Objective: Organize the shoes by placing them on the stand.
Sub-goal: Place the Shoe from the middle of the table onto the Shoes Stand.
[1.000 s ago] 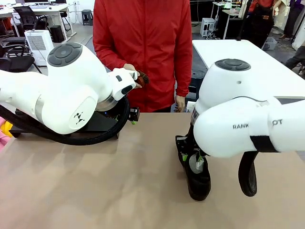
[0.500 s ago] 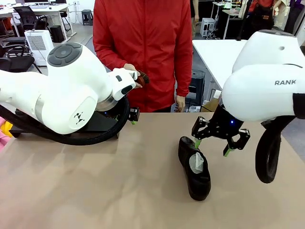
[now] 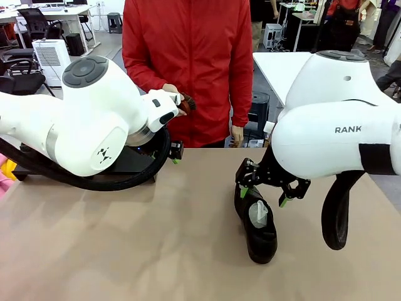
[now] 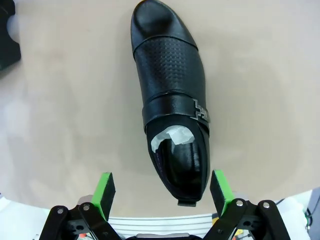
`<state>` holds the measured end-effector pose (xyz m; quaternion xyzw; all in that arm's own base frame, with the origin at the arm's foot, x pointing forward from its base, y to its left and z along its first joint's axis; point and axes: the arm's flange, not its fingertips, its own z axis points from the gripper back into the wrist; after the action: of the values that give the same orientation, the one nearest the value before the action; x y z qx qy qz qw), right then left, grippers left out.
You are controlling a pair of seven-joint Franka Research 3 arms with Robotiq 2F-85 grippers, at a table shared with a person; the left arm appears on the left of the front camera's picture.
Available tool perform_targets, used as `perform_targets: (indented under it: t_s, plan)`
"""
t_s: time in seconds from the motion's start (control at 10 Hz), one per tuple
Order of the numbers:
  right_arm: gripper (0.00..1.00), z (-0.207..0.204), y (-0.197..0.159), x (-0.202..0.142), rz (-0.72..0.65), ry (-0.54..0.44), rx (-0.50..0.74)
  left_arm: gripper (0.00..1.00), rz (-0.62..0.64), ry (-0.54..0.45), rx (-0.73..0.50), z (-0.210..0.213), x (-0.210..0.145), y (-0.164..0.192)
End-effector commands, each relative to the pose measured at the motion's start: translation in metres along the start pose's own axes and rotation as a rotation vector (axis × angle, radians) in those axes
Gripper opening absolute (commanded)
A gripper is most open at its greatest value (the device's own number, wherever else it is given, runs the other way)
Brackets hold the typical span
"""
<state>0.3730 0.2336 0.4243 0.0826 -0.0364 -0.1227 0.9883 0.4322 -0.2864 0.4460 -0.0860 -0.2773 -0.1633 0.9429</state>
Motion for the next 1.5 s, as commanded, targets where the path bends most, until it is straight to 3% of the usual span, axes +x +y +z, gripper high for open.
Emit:
perform_targets:
  t_s: [0.0, 0.3, 0.4, 0.6, 0.8, 1.0, 1.1, 1.2, 1.4]
  plan:
    - [1.0, -0.001, -0.002, 0.003, -0.004, -0.012, 0.005, 0.57, 0.011, -0.015, 0.02, 0.0, -0.002, -0.003]
    - [1.0, 0.0, -0.001, 0.001, -0.003, 0.0, 0.0, 0.57, 0.011, -0.015, 0.02, 0.0, -0.002, -0.003]
    - [1.0, 0.017, -0.023, 0.01, -0.128, -0.011, 0.002, 0.57, 0.0, 0.0, 0.0, 0.0, 0.0, 0.0]
    - [1.0, 0.038, -0.08, 0.044, -0.338, -0.046, -0.046, 0.57, -0.067, -0.025, -0.001, -0.012, -0.022, -0.072]
    - [1.0, 0.039, -0.122, 0.069, -0.515, -0.013, -0.057, 0.57, 0.042, -0.008, -0.015, -0.006, -0.042, -0.122]
    - [1.0, 0.029, -0.154, 0.09, -0.675, 0.006, -0.081, 0.57, 0.212, 0.081, -0.094, 0.002, -0.056, -0.154]
    - [1.0, 0.023, -0.163, 0.095, -0.742, 0.026, -0.093, 0.57, 0.231, 0.083, -0.095, 0.0, -0.058, -0.168]
    - [1.0, 0.035, -0.162, 0.084, -0.595, -0.01, -0.056, 0.57, 0.242, 0.116, -0.099, -0.004, -0.057, -0.182]
    - [1.0, 0.035, -0.162, 0.084, -0.595, -0.01, -0.056, 0.57, 0.232, 0.199, -0.094, -0.025, -0.052, -0.203]
